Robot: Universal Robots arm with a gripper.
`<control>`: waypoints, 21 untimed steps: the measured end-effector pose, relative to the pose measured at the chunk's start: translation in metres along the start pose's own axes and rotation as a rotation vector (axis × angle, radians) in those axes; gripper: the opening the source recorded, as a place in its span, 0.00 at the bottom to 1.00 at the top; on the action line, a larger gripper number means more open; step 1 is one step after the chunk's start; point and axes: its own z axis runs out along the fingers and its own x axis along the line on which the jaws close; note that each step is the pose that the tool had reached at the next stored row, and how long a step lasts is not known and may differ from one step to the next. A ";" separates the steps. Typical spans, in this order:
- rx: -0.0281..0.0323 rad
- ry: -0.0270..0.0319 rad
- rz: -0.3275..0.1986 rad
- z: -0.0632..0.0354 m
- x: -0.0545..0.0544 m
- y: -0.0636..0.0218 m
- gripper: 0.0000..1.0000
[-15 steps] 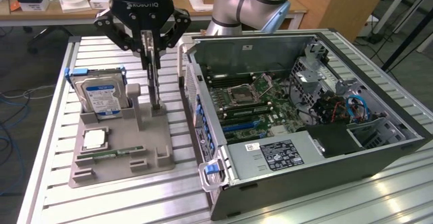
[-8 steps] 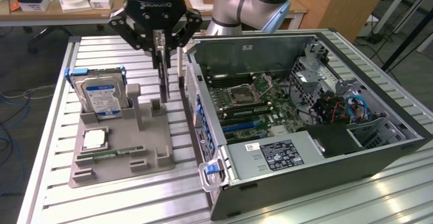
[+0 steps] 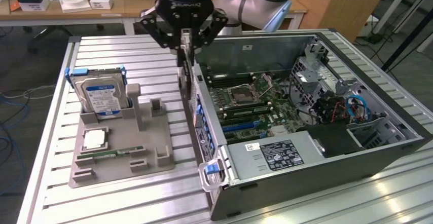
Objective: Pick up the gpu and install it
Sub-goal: 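Pick up the gpu and move the gpu toward the slot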
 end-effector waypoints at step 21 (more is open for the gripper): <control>0.0000 0.0000 0.000 0.0025 -0.092 0.0050 0.26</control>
